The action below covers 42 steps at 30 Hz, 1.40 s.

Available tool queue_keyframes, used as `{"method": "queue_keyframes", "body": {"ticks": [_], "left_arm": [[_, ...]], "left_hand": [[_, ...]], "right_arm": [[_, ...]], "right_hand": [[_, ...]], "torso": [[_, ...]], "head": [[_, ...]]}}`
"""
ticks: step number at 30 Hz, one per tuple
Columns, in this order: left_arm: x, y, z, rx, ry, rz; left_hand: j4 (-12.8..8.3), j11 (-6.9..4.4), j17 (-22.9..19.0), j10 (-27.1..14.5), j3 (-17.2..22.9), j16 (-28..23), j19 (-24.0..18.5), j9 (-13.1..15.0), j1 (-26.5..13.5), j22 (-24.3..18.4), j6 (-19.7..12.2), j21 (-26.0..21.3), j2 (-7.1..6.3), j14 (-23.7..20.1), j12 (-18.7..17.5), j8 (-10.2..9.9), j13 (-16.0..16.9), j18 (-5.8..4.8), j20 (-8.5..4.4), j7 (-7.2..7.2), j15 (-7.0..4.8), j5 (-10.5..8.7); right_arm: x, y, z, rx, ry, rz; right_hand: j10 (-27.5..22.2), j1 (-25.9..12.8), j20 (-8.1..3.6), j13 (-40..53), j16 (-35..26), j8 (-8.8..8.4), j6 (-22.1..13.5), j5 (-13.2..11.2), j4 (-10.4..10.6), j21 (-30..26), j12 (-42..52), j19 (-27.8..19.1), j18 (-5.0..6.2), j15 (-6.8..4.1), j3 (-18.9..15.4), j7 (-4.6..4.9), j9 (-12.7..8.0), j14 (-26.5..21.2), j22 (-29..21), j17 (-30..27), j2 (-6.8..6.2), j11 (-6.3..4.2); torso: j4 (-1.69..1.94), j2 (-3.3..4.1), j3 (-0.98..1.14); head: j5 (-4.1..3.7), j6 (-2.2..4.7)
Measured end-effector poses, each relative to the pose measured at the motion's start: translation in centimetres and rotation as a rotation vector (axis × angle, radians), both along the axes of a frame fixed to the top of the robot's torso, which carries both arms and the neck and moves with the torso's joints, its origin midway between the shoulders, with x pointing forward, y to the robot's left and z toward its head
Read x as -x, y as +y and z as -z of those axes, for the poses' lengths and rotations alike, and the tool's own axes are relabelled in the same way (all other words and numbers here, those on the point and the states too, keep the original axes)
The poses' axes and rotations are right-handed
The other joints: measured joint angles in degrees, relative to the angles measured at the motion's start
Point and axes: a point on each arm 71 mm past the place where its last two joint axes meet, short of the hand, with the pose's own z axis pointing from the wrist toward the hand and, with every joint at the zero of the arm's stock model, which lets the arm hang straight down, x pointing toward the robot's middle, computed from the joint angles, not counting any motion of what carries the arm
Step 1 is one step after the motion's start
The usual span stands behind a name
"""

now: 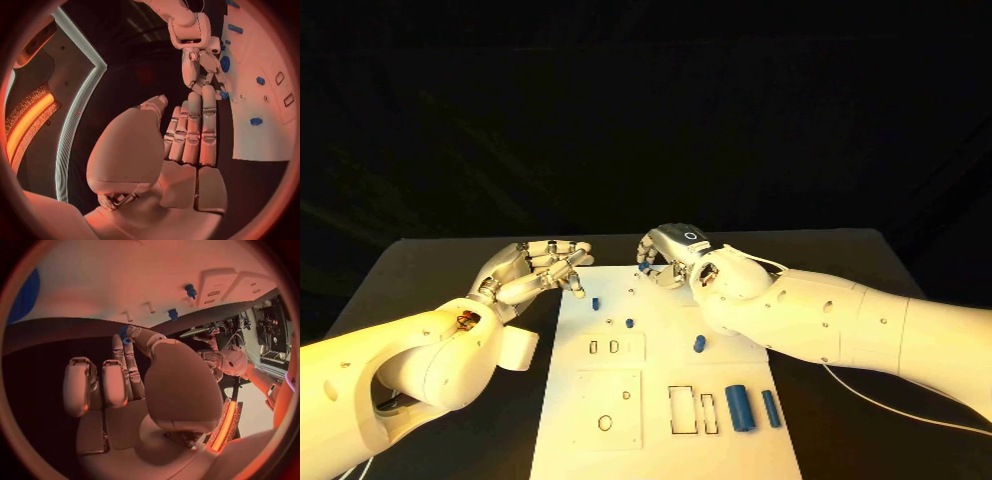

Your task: Assemble the parts on the task board

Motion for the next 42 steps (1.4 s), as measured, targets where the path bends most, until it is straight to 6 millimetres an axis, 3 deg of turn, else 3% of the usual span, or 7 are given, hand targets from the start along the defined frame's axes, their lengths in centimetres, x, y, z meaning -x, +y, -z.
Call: {"method": "queue_keyframes", "body": {"ticks": [14, 21, 29, 42], "left_arm": [[-0.2, -0.4, -0.5, 0.011, -0.008, 0.005], [-0.3, -0.4, -0.6, 0.012, -0.011, 0.006], [-0.4, -0.3, -0.6, 0.011, -0.012, 0.002], [-0.5, -0.7, -0.6, 0.016, -0.011, 0.010]], "left_hand": [[0.0, 0.00, 0.0, 0.0, 0.3, 0.0, 0.0, 0.0, 0.0, 0.1, 0.0, 0.2, 0.00, 0.0, 0.0, 0.0, 0.0, 0.00, 0.00, 0.00, 0.00, 0.00], [0.0, 0.00, 0.0, 0.0, 0.3, 0.0, 0.0, 0.0, 0.0, 0.1, -0.2, 0.2, 0.00, 0.0, 0.0, 0.0, 0.0, 0.00, 0.00, 0.21, 0.00, 0.00], [0.0, 0.00, 0.0, 0.0, 0.3, 0.0, 0.0, 0.0, 0.0, 0.2, -0.2, 0.2, 0.00, 0.0, 0.0, 0.0, 0.0, 0.00, 0.00, 0.21, 0.00, 0.00], [0.4, 0.21, 0.1, -0.2, 0.7, 0.0, -0.4, 0.0, 0.0, 0.5, -0.2, 0.6, 0.00, -0.2, 0.0, 0.0, 0.0, 0.00, 0.01, 0.21, 0.20, 0.00]], "right_arm": [[-0.5, 0.4, 1.0, -0.003, 0.021, 0.013], [-0.6, 0.4, 0.9, -0.008, 0.025, 0.013], [-0.5, 0.5, 1.0, -0.008, 0.030, 0.010], [-0.3, 0.9, 1.0, -0.009, 0.038, -0.012]], "right_hand": [[0.0, 0.0, 0.00, 0.0, 0.0, -0.06, -0.3, -0.2, 0.0, 0.0, -0.4, 0.0, 0.00, 0.00, 0.0, 0.15, 0.1, 0.0, 0.1, 0.0, -0.01, 0.00], [0.0, -0.2, 0.00, 0.0, 0.0, -0.12, -0.4, -0.2, 0.0, 0.0, -0.4, 0.0, 0.00, 0.00, 0.0, 0.21, 0.1, 0.0, 0.1, 0.0, -0.16, 0.00], [0.0, -0.3, 0.00, 0.0, 0.0, -0.22, -0.4, -0.2, 0.0, 0.0, -0.3, 0.0, 0.00, 0.00, 0.0, 0.22, 0.1, 0.0, 0.1, 0.0, -0.31, 0.00], [0.0, -0.5, -0.22, 0.1, 0.0, -0.34, -0.5, -0.4, 0.0, -0.2, -0.3, -0.2, 0.00, 0.01, 0.0, 0.14, 0.2, 0.0, -0.5, -0.1, -0.47, 0.01]], "torso": [[0.31, 0.29, -0.26], [0.43, 0.33, -0.26], [0.31, 0.27, -0.23], [0.42, 0.32, -0.19]], "head": [[0.04, -0.23], [0.21, -0.42], [0.29, -0.55], [0.30, -0.21]]}}
